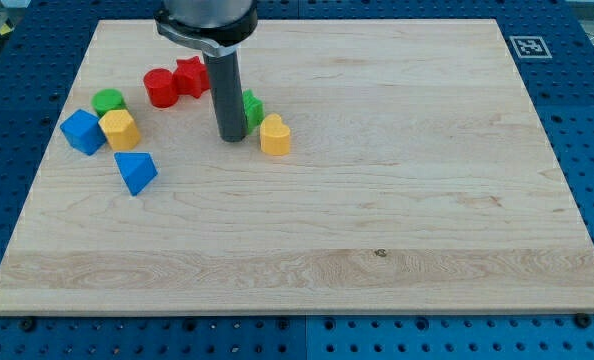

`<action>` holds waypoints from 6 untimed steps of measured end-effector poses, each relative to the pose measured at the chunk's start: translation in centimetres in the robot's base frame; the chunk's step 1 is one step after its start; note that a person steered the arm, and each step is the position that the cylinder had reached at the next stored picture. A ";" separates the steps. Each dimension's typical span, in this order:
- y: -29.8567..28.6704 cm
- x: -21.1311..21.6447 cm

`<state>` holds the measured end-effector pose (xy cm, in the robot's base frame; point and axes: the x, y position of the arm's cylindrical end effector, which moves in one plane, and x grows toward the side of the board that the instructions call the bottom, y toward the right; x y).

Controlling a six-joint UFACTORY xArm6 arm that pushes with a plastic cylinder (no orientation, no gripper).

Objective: Slide the green star to the center of the board

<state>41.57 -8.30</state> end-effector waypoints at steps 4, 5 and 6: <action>-0.1 -1.3; -0.1 -5.9; -0.1 -9.1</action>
